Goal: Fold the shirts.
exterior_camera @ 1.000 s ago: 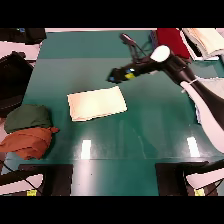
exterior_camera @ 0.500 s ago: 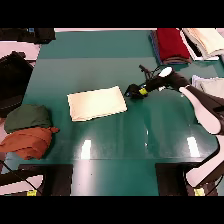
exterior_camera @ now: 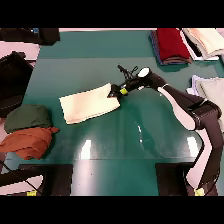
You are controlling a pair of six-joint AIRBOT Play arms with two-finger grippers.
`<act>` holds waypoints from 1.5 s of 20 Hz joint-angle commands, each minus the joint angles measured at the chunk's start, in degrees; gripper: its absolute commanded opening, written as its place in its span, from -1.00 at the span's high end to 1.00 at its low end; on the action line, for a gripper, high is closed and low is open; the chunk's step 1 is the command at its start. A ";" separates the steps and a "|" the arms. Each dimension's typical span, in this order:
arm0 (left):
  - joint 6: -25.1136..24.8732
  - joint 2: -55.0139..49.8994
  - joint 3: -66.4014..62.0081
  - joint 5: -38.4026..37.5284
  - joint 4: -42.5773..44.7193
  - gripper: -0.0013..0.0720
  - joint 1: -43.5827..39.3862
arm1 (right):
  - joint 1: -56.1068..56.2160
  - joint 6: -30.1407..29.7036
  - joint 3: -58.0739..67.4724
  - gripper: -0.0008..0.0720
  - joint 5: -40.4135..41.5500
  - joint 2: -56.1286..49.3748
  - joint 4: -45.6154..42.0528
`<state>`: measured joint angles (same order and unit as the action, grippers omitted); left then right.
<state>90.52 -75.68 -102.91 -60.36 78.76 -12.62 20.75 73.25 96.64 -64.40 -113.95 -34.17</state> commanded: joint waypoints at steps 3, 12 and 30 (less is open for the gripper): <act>-0.63 -0.04 0.00 -0.17 1.88 0.91 -7.82 | -9.25 0.26 4.42 0.92 -1.57 6.23 -2.58; 0.04 -0.04 0.00 0.46 1.40 0.91 -11.28 | -42.77 2.80 4.39 0.92 -10.60 23.63 -27.36; 2.67 -0.39 0.02 -1.07 0.15 0.91 -11.28 | -61.07 -5.11 5.25 0.92 17.14 24.41 -8.39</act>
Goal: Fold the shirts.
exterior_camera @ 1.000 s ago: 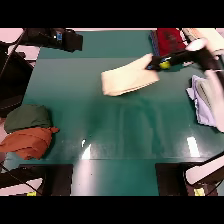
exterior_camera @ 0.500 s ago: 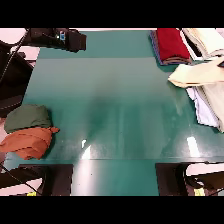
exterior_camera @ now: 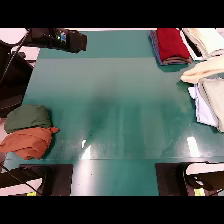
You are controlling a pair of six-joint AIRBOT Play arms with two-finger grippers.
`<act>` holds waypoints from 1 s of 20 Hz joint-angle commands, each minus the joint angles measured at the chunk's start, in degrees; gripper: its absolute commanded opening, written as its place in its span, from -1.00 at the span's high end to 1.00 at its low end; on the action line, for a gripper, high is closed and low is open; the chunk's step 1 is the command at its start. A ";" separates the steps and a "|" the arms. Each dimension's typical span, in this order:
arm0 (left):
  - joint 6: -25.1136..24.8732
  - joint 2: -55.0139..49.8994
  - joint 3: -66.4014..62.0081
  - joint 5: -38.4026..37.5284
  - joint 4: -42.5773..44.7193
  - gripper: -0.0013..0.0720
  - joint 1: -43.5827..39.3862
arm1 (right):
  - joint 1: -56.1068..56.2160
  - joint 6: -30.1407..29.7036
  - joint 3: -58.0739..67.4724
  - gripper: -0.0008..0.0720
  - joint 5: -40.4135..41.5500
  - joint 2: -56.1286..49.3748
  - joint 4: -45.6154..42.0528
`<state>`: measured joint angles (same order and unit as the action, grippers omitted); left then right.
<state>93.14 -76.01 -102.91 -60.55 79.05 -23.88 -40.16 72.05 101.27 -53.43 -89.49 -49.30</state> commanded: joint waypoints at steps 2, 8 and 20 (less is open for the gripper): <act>0.04 -0.07 0.00 -0.87 -0.13 0.91 -0.02 | -0.15 -8.02 3.10 0.92 6.05 -0.04 6.71; 0.00 -0.17 0.02 -0.96 -0.13 0.91 -0.02 | -1.99 -9.55 9.09 0.92 1.70 0.02 -1.53; -0.17 -0.17 0.02 -3.74 -0.11 0.91 -0.02 | -6.64 0.39 8.96 0.92 -24.30 1.51 -20.04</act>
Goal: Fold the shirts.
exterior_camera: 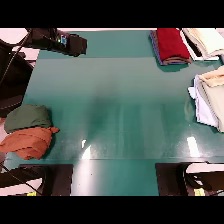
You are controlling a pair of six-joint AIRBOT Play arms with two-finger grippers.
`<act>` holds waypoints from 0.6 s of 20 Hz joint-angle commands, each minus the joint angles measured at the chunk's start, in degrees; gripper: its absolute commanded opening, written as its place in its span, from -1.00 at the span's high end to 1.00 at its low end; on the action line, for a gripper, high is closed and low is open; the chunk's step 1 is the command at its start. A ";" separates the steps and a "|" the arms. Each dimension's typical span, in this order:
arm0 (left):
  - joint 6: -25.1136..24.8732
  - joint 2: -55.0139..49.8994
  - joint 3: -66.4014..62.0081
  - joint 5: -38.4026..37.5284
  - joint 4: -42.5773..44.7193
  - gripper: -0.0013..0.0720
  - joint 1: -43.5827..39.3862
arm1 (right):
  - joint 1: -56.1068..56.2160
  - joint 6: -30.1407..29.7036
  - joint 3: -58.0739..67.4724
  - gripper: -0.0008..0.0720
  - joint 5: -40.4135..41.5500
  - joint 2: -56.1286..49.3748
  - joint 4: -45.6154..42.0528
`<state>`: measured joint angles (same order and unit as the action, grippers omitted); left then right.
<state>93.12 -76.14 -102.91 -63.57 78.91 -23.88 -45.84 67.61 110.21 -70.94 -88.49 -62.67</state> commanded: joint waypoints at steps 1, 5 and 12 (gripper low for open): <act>-0.15 -0.04 0.00 -0.72 0.02 0.91 -0.02 | -1.42 6.19 -0.46 0.92 -8.04 1.03 -8.85; -0.61 -0.04 0.02 -1.25 0.20 0.91 -0.02 | -2.10 8.90 -11.72 0.92 -8.17 6.88 -15.50; -2.19 -0.04 0.00 -1.55 0.22 0.91 -0.02 | -2.10 12.11 -31.47 0.91 -8.37 18.05 -18.51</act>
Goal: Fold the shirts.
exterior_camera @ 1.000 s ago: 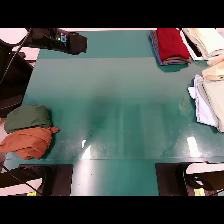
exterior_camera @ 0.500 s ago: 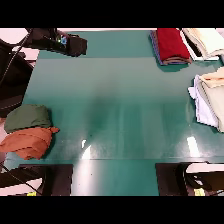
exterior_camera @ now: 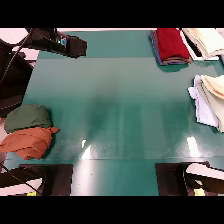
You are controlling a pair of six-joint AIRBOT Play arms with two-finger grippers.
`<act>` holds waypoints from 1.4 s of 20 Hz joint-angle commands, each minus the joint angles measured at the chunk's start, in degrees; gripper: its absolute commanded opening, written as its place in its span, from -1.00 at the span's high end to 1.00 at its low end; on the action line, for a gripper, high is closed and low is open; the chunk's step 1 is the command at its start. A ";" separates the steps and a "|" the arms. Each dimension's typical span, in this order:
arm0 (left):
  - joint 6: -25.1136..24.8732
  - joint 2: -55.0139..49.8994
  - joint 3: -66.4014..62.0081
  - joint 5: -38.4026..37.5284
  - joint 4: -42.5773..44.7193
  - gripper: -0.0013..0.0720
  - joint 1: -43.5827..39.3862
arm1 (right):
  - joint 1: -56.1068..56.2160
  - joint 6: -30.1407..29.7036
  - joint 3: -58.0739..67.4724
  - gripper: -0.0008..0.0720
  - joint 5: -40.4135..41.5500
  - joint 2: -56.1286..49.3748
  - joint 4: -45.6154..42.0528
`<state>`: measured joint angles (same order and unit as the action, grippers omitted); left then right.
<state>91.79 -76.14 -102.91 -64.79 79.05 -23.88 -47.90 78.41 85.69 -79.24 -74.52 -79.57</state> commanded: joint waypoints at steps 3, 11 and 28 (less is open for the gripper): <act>-1.84 -0.04 0.00 -1.31 0.09 0.91 -0.02 | -0.04 3.32 -11.69 0.77 0.70 7.50 -5.79; -1.81 -0.04 0.00 -2.10 0.04 0.91 -0.02 | 0.52 5.31 -6.71 -0.81 4.83 12.28 -12.39; -1.79 -0.02 0.00 6.73 0.02 0.91 -0.02 | 45.27 2.10 -1.27 0.91 5.84 12.20 11.98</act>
<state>89.97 -76.14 -102.91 -61.19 79.07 -23.88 -8.54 82.11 84.36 -73.60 -62.35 -68.03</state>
